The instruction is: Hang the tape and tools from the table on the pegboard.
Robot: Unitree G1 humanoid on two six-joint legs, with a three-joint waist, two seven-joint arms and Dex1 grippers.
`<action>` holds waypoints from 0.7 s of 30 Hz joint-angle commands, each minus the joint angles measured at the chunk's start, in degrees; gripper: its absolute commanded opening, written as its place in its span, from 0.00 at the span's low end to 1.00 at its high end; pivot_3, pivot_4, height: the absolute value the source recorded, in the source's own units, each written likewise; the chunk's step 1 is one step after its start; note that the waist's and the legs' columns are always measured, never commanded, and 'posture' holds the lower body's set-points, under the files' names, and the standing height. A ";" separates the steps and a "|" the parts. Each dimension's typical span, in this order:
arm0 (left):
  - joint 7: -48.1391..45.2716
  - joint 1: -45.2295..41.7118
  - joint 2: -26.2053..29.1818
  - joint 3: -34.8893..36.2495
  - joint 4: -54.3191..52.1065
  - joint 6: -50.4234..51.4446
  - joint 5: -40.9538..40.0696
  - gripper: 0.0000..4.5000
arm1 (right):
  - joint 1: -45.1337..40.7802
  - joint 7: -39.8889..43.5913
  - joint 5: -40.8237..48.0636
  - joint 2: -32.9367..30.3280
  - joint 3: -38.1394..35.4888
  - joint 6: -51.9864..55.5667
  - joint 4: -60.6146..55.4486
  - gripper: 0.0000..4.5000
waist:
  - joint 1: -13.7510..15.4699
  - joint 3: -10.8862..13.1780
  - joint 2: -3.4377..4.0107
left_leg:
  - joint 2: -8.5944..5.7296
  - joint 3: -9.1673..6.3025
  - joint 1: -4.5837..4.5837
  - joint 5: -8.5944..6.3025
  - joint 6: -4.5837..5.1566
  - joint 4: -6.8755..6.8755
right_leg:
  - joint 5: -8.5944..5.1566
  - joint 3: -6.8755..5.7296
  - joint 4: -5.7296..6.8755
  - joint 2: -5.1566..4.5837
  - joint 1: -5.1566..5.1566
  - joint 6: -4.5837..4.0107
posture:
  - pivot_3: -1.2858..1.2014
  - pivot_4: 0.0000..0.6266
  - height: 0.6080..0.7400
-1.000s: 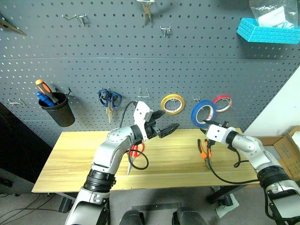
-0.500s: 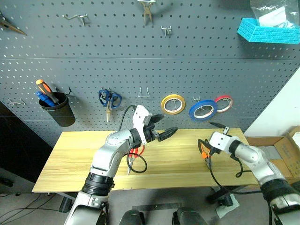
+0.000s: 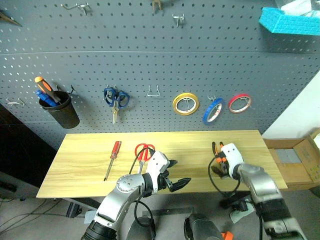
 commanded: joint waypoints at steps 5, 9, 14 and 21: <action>1.40 -0.04 0.23 -0.49 -4.61 0.17 0.82 1.00 | -10.96 -6.21 -0.03 -1.83 -3.55 -4.18 19.71 0.99 | 1.23 0.26 0.01 | -0.01 -0.10 -0.77 -0.15 0.02 -0.11 | -0.08 -0.12 -0.05 0.06 -0.59 0.33 | 0.57 0.38 1.00; 3.69 1.64 -1.24 1.77 -7.42 3.65 -2.47 1.00 | -16.59 -9.86 3.93 -0.32 -9.20 -1.01 28.83 0.99 | 1.34 0.67 0.14 | 0.00 -0.06 -0.94 -0.48 -0.11 -0.11 | -0.31 -0.06 -0.16 0.04 -0.71 0.41 | 0.57 0.39 1.00; 6.03 2.30 -2.53 3.35 -10.46 7.58 -4.63 1.00 | -21.85 -12.55 6.61 1.35 -12.81 -0.13 36.31 0.99 | 1.28 1.55 -0.05 | 0.04 -0.11 -0.89 -0.54 -0.14 -0.10 | -0.34 -0.12 -0.06 0.04 -0.70 0.43 | 0.58 0.40 1.00; 6.78 3.43 -1.90 3.18 -12.11 8.44 -4.72 1.00 | -26.46 -15.41 8.78 0.92 -15.90 -2.81 46.59 0.99 | 1.34 1.80 -0.18 | 0.03 -0.13 -0.75 -0.54 -0.15 -0.08 | -0.33 -0.14 -0.12 0.04 -0.49 0.44 | 0.59 0.39 1.00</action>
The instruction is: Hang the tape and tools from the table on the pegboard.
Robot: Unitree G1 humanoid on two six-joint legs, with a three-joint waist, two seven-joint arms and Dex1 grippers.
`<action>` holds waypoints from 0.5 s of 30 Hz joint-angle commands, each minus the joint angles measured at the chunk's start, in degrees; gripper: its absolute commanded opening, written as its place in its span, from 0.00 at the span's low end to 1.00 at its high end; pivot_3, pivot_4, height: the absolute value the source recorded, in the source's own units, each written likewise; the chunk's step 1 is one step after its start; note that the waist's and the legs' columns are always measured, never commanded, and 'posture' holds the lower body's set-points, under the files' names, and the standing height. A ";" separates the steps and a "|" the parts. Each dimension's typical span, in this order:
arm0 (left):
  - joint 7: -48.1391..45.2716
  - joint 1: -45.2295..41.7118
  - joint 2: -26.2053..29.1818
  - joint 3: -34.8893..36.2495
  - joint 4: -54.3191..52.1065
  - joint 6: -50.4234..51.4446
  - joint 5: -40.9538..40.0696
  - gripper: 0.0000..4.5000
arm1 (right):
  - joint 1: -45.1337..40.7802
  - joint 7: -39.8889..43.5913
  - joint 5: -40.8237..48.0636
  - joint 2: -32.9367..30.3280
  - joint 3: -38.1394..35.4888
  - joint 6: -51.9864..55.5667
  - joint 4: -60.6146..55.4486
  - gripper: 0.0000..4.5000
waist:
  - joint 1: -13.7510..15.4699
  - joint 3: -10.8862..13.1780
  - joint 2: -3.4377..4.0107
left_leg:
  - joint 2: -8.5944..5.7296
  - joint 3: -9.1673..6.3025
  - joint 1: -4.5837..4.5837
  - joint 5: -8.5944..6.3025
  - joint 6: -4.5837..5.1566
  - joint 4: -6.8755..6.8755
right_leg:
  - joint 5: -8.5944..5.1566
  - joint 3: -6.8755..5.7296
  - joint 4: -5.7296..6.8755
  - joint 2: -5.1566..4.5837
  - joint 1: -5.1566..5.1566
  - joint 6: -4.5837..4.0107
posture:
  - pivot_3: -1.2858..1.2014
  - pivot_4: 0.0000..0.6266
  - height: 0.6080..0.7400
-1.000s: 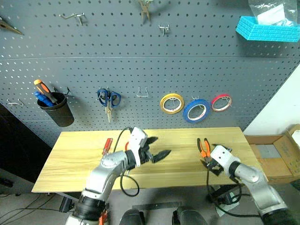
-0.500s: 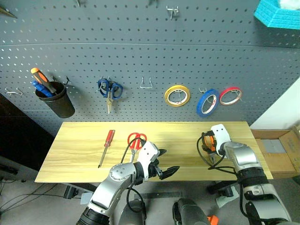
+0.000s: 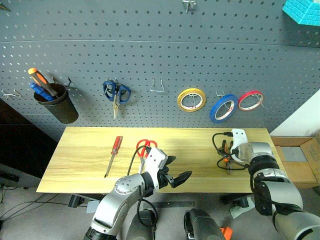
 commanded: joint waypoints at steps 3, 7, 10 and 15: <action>-0.14 0.32 0.53 0.11 -2.81 -0.36 -1.04 1.00 | -0.85 -0.78 1.16 -1.18 -1.48 -2.63 5.00 0.87 | 0.07 0.02 -0.03 | 0.00 -0.01 -0.01 0.00 0.00 0.00 | 0.00 -0.02 -0.02 -0.01 0.01 0.00 | 0.59 0.39 1.00; -0.17 -0.21 0.18 0.93 -2.34 -0.18 -2.04 1.00 | -0.25 -0.57 0.60 -2.02 -0.44 -2.59 4.92 0.61 | 0.05 0.02 -0.02 | 0.00 -0.01 0.00 0.00 0.00 -0.02 | 0.00 -0.01 -0.02 -0.01 0.01 0.01 | 0.58 0.38 1.00; -0.31 -0.79 0.08 0.55 -1.64 -0.59 -2.09 1.00 | 0.36 -0.36 0.51 -2.15 -0.07 -2.42 4.03 0.61 | 0.05 0.02 -0.02 | 0.00 -0.03 -0.01 0.00 -0.01 -0.03 | -0.01 -0.03 -0.03 -0.01 0.01 0.01 | 0.58 0.38 1.00; -0.89 -1.48 0.67 0.78 -1.35 -1.47 -2.19 1.00 | 7.08 5.28 -2.71 -3.40 7.57 -5.32 -9.61 0.61 | 0.05 0.01 -0.02 | 0.00 -0.03 -0.03 -0.01 -0.01 -0.05 | -0.01 -0.04 -0.08 -0.02 0.01 0.02 | 0.58 0.35 1.00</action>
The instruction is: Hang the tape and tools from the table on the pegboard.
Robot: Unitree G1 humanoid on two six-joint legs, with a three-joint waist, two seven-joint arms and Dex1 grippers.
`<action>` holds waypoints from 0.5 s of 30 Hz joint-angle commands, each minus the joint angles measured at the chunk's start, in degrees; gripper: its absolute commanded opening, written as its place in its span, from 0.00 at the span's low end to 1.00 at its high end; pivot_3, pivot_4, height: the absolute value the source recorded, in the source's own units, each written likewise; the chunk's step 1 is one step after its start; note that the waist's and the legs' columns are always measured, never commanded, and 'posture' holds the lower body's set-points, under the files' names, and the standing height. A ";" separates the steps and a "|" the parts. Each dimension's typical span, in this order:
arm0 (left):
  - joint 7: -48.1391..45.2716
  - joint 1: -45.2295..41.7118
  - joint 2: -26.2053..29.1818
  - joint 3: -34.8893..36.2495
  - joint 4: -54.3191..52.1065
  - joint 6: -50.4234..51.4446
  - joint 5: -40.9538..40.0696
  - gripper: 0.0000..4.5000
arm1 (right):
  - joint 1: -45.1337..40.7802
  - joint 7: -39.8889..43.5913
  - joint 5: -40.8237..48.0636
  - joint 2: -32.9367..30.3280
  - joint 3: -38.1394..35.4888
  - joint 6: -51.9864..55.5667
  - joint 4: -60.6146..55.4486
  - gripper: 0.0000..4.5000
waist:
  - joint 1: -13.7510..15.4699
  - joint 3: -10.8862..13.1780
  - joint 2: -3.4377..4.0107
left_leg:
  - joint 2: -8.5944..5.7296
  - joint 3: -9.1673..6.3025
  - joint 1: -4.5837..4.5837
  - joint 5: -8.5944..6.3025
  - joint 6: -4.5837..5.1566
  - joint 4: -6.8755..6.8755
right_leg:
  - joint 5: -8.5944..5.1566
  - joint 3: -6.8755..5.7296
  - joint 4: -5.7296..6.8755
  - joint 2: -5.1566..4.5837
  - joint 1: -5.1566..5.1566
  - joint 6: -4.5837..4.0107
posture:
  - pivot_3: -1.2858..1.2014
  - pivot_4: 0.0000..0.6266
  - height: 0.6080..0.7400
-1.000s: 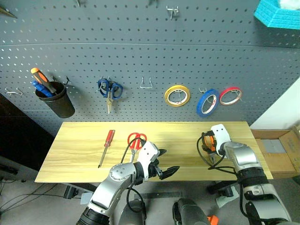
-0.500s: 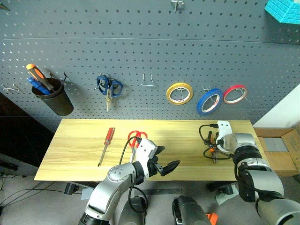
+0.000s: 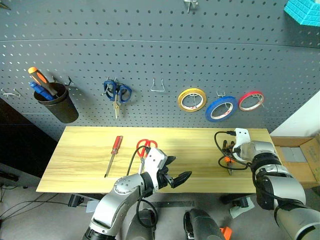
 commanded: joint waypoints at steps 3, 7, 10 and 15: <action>-0.18 0.02 -0.18 3.02 -1.93 -1.79 -2.30 1.00 | 18.23 10.42 -3.34 -4.73 11.94 -2.61 -33.40 0.61 | 0.66 -0.06 0.12 | -0.01 -0.08 -0.12 -0.02 -0.03 -0.07 | -0.04 -0.08 -0.07 -0.02 -0.06 0.07 | 0.57 0.31 1.00; 0.81 2.74 -0.22 7.36 -7.25 -0.75 -6.08 1.00 | 38.02 15.19 0.08 -8.21 13.27 -3.79 -67.56 0.61 | 1.17 -0.28 0.42 | -0.01 -0.17 -0.57 -0.14 -0.35 -0.04 | -0.32 -0.12 0.06 -0.03 -0.56 0.51 | 0.57 0.25 1.00; 0.72 4.86 1.38 9.27 -11.41 0.79 -8.16 1.00 | 45.05 16.23 4.54 -6.79 10.86 -3.50 -83.24 0.61 | 0.54 -0.45 0.56 | 0.02 -0.17 -1.10 0.00 -0.64 0.04 | -0.34 -0.09 0.17 0.03 -1.15 0.52 | 0.56 0.20 1.00; 2.13 5.47 2.40 13.21 -13.79 1.80 -11.60 1.00 | 41.83 11.38 5.00 -1.10 11.47 -5.30 -89.27 0.61 | -0.12 -2.31 0.20 | 0.02 -0.21 -1.00 0.04 -0.67 0.08 | -0.38 -0.16 0.18 0.07 -1.08 0.63 | 0.56 0.11 1.00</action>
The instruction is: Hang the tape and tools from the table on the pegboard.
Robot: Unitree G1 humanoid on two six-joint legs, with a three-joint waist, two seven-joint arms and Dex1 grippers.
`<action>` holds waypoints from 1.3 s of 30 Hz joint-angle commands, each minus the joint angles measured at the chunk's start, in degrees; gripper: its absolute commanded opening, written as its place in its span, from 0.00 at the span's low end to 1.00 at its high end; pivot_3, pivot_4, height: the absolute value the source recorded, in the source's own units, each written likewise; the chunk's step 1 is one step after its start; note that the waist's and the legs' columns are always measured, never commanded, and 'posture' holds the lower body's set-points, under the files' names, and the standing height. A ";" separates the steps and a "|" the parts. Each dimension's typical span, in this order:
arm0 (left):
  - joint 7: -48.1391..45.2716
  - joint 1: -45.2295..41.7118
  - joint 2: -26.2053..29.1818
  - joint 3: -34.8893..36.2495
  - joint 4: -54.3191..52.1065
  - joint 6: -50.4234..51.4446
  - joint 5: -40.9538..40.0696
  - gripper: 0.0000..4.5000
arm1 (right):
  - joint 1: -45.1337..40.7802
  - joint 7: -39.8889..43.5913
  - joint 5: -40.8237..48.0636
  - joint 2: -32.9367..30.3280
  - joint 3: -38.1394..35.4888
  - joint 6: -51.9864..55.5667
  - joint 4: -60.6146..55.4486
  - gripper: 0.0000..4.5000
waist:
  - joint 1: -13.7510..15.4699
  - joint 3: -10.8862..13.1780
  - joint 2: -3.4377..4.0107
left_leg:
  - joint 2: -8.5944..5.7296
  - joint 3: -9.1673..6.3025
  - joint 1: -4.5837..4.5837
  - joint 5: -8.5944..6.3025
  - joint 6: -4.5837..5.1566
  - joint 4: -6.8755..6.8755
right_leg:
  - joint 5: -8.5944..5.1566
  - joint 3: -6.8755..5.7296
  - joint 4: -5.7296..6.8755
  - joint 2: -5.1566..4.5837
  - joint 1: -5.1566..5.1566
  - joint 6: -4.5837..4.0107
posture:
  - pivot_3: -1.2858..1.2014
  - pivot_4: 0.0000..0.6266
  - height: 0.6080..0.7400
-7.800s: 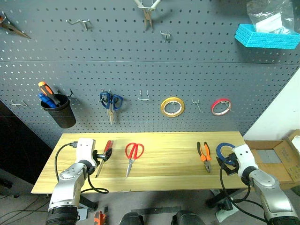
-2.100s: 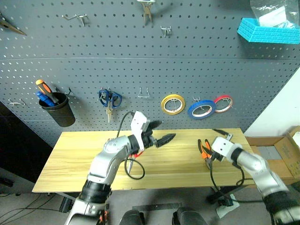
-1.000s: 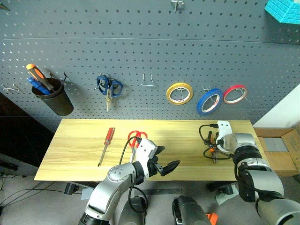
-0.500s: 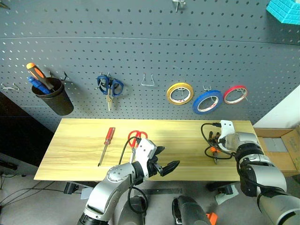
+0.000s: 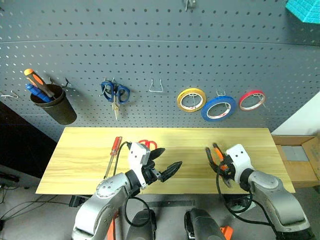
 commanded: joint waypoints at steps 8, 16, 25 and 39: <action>6.51 -4.12 0.17 9.93 -4.62 -0.31 -5.01 1.00 | -22.45 -7.52 -3.74 9.56 2.64 -13.06 7.45 0.61 | 0.15 -3.34 -0.59 | -0.06 -0.13 0.11 0.25 0.33 0.09 | 0.40 -0.04 0.00 0.12 0.18 -0.46 | 0.57 0.02 1.00; 10.78 -12.92 0.78 13.51 5.57 -7.37 1.83 1.00 | -37.42 -9.57 -6.94 17.11 6.17 -26.28 23.94 0.61 | 0.87 -4.89 -0.75 | -0.04 -0.21 0.07 0.32 0.29 0.01 | 0.48 -0.08 0.01 0.28 0.15 -0.57 | 0.58 0.01 1.00; 13.07 -25.08 -1.09 12.68 18.04 -13.62 6.14 1.00 | -51.56 -10.35 -6.41 21.80 3.94 -36.30 43.44 0.61 | 1.83 -5.01 -0.85 | -0.02 -0.22 0.03 0.32 0.29 0.04 | 0.56 -0.14 0.08 0.21 0.12 -0.69 | 0.60 0.07 1.00; 10.63 -26.49 -1.96 8.86 20.47 -13.53 7.26 1.00 | -61.73 -12.22 -4.81 26.93 0.45 -40.08 57.21 0.61 | 2.44 -3.80 -0.64 | 0.04 -0.31 0.02 0.32 0.30 -0.02 | 0.56 -0.23 0.12 0.14 0.12 -0.72 | 0.62 0.23 1.00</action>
